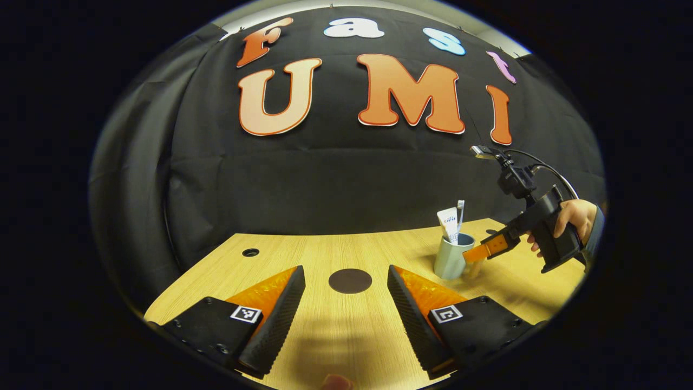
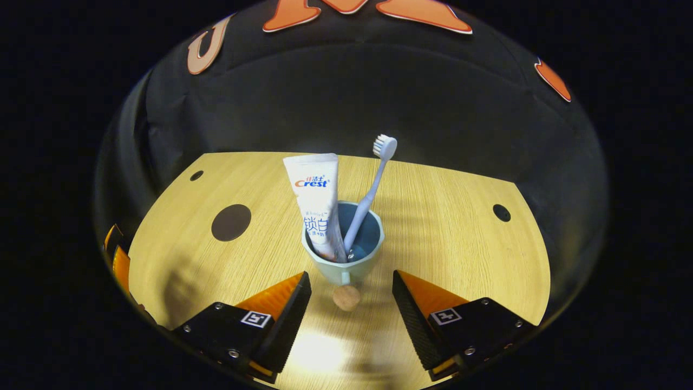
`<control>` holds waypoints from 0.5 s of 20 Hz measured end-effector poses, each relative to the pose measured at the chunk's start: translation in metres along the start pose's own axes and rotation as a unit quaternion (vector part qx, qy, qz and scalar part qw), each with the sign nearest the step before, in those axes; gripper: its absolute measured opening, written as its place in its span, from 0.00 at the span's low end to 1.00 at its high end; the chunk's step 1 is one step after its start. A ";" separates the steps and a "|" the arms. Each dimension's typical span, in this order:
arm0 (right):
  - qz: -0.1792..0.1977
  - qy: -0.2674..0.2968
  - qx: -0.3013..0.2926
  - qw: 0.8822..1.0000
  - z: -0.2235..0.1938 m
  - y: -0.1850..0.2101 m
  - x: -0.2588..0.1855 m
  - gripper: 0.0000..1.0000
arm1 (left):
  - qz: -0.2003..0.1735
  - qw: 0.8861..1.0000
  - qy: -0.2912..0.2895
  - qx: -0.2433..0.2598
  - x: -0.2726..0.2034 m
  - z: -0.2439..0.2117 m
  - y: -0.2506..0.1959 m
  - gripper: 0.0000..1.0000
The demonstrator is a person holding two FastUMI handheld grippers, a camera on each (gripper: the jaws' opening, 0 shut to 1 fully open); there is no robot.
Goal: Put the toothbrush and toothpaste on the desktop into the cup, then pick up the cup and place it on the coaster on the desktop.
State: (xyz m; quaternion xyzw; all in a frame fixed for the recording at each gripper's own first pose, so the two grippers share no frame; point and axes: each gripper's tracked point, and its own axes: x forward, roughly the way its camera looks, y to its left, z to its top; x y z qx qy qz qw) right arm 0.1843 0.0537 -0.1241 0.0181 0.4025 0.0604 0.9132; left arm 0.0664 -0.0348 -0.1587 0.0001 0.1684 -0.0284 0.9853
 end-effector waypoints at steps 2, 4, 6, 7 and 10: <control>-0.002 0.024 0.005 1.000 -0.003 -0.002 0.008 0.88 | 0.000 1.000 0.001 -0.002 0.000 -0.003 0.003 0.98; 0.000 0.048 0.013 0.999 -0.009 0.001 0.015 0.85 | 0.000 1.000 0.005 -0.006 0.001 -0.007 0.005 0.98; 0.005 0.066 0.025 0.997 -0.015 0.006 0.024 0.80 | -0.001 1.000 0.007 -0.011 0.003 -0.012 0.005 0.98; 0.007 0.073 0.030 0.997 -0.017 0.008 0.029 0.76 | -0.001 1.000 0.009 -0.012 0.003 -0.013 0.005 0.98; 0.008 0.086 0.036 0.996 -0.019 0.014 0.033 0.69 | 0.000 1.000 0.013 -0.017 0.003 -0.019 0.007 0.98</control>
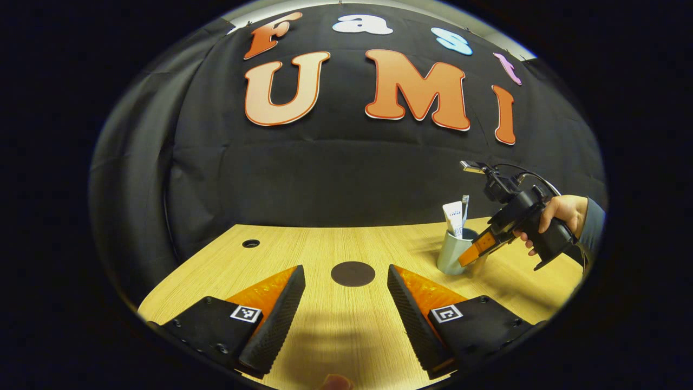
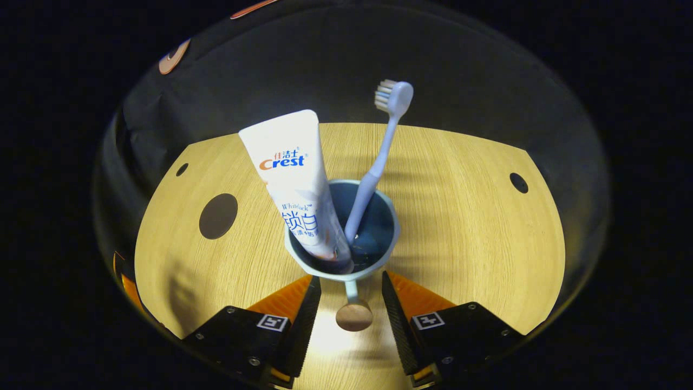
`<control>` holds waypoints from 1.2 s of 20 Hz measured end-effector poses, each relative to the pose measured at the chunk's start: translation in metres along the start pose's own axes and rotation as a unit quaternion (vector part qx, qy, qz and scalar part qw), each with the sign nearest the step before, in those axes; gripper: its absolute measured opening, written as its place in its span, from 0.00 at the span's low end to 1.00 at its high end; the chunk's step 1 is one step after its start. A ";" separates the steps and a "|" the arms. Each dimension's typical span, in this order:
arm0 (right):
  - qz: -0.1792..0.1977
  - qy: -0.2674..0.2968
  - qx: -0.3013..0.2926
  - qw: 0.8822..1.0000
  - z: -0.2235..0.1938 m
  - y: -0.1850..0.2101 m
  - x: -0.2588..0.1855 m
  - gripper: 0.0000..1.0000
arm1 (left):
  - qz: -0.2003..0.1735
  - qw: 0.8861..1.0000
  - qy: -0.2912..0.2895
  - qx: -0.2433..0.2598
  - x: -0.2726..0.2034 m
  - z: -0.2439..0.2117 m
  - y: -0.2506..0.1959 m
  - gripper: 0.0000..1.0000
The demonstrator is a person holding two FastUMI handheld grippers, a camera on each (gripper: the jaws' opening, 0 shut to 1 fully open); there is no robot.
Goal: Put the toothbrush and toothpaste on the desktop into the cup, then pick up the cup and place it on the coaster on the desktop.
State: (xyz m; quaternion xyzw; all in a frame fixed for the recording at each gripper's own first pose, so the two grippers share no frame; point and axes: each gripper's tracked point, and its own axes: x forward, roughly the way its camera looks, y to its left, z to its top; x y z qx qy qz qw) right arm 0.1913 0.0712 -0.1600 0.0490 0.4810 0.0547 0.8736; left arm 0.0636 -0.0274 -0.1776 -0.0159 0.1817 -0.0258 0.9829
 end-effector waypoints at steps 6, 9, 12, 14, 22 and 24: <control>-0.021 0.000 0.000 1.000 -0.007 -0.003 -0.002 0.50 | 0.002 1.000 0.009 -0.004 -0.003 -0.010 0.004 0.98; -0.025 -0.004 0.000 1.000 -0.002 0.000 -0.007 0.26 | 0.001 1.000 0.014 -0.004 -0.004 -0.013 0.004 0.98; -0.032 -0.011 -0.014 0.999 -0.002 -0.002 -0.005 0.23 | 0.003 1.000 0.018 -0.005 -0.004 -0.017 0.005 0.98; -0.043 -0.022 -0.035 0.998 0.000 -0.004 -0.005 0.22 | 0.003 1.000 0.019 -0.006 -0.004 -0.017 0.005 0.98; -0.022 -0.042 -0.042 0.998 0.007 0.000 -0.006 0.19 | 0.013 1.000 0.025 -0.008 -0.005 -0.020 0.009 0.98; -0.013 -0.056 -0.045 0.997 0.011 0.003 -0.006 0.19 | 0.015 1.000 0.026 -0.009 -0.005 -0.022 0.009 0.98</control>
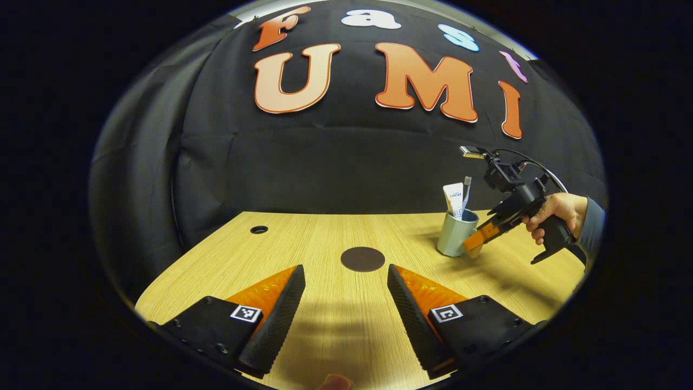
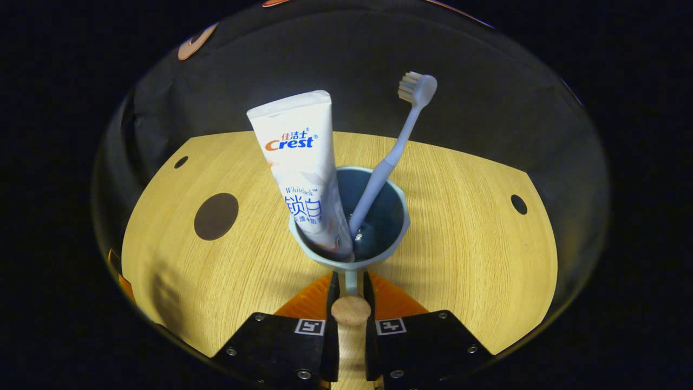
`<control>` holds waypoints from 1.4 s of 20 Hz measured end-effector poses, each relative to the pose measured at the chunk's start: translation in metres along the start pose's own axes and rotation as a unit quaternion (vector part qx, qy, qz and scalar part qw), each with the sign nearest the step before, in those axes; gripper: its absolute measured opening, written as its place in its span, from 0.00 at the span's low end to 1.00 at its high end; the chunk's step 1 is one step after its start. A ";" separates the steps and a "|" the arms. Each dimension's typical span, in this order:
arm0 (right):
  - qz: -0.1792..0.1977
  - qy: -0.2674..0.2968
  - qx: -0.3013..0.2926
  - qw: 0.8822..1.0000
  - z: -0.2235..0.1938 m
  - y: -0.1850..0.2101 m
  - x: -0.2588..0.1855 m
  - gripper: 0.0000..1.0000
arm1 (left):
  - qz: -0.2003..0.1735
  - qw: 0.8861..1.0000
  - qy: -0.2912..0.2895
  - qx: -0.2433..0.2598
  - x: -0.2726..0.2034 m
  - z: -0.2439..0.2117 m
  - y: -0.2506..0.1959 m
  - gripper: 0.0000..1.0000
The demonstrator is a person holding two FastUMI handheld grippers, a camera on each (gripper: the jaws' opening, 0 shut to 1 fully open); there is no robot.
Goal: Put the toothbrush and toothpaste on the desktop into the cup, then pick up the cup and place it on the coaster on the desktop.
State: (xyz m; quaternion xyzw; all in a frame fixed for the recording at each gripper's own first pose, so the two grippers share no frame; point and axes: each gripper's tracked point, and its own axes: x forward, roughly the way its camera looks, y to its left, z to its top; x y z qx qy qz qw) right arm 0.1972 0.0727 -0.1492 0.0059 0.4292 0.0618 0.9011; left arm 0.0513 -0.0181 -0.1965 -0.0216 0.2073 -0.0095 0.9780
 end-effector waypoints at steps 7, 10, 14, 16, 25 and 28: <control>0.019 -0.025 -0.022 0.999 0.010 0.002 0.003 0.19 | 0.002 1.000 -0.001 -0.004 -0.001 0.000 0.002 0.98; 0.027 -0.030 -0.033 0.999 0.010 0.004 0.002 0.19 | 0.006 1.000 -0.001 -0.003 -0.001 -0.001 0.003 0.98; 0.037 -0.029 -0.050 0.998 0.011 0.006 0.001 0.19 | 0.009 1.000 0.001 -0.011 0.000 -0.002 0.003 0.98; 0.041 -0.028 -0.057 0.997 0.011 0.007 0.001 0.19 | 0.011 1.000 0.004 -0.014 0.000 -0.004 0.004 0.98; 0.060 -0.030 -0.091 0.994 0.016 0.010 0.001 0.19 | 0.019 1.000 0.013 -0.021 0.000 -0.007 0.006 0.98; 0.069 -0.025 -0.099 0.992 0.017 0.011 0.002 0.19 | 0.022 0.999 0.017 -0.026 0.000 -0.008 0.007 0.98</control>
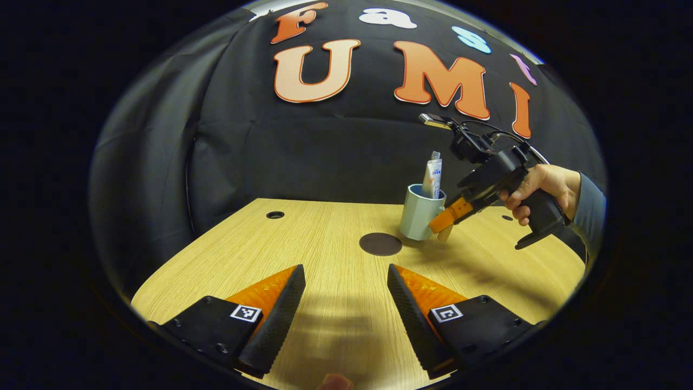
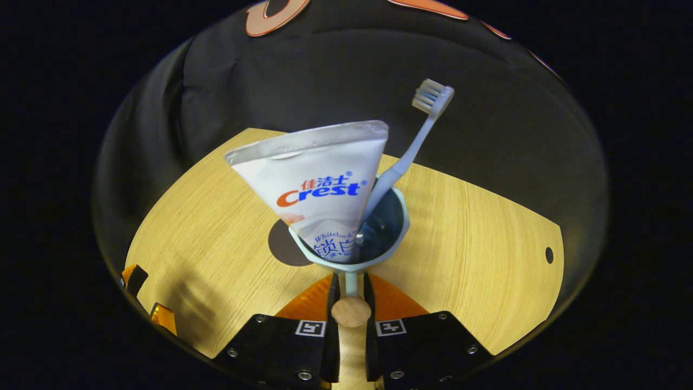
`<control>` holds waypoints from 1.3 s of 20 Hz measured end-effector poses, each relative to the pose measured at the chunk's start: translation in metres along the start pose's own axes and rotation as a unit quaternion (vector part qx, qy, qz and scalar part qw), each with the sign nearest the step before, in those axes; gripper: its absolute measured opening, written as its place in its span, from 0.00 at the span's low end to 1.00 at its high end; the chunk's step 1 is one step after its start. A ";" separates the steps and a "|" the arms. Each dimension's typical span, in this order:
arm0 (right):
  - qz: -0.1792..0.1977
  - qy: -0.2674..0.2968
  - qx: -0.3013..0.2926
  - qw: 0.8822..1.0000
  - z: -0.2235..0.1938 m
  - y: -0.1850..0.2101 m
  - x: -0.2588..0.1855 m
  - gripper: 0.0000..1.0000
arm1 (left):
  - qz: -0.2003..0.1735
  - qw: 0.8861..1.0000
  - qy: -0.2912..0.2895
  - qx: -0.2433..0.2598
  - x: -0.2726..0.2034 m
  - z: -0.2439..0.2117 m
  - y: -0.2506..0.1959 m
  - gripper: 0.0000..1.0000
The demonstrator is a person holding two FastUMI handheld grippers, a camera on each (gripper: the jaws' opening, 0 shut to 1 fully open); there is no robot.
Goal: Put the toothbrush and toothpaste on the desktop into the cup, then pick up the cup and place it on the coaster on the desktop.
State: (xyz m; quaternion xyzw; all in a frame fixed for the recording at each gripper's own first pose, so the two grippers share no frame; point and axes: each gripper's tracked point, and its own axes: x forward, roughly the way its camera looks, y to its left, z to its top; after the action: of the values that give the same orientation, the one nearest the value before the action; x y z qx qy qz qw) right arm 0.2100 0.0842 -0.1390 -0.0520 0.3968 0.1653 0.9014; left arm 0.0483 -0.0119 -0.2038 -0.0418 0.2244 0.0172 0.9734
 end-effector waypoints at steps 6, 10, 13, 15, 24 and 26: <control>0.020 0.010 -0.022 1.000 -0.001 -0.002 0.002 0.19 | 0.000 1.000 0.006 -0.008 0.002 -0.004 0.001 0.98; 0.031 0.011 -0.027 0.999 0.001 0.000 0.000 0.14 | -0.004 1.000 0.008 -0.017 0.001 -0.004 -0.003 0.98; 0.033 0.014 -0.036 0.999 0.004 -0.001 0.000 0.19 | -0.008 1.000 0.016 -0.021 0.007 -0.011 0.003 0.98; 0.035 0.019 -0.038 0.998 0.003 -0.001 -0.001 0.19 | -0.006 1.000 0.018 -0.023 0.008 -0.011 0.000 0.99; 0.044 0.027 -0.034 0.998 0.003 0.001 -0.001 0.19 | -0.006 0.999 0.030 -0.029 0.013 -0.017 -0.002 0.98; 0.044 0.030 -0.026 0.998 0.001 0.002 -0.002 0.19 | -0.006 0.999 0.035 -0.031 0.015 -0.020 -0.002 0.98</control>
State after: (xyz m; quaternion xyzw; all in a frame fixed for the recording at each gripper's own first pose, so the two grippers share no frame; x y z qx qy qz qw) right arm 0.2093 0.0861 -0.1369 -0.0630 0.4211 0.2137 0.8792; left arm 0.0532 -0.0154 -0.2278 -0.0738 0.2571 0.0173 0.9634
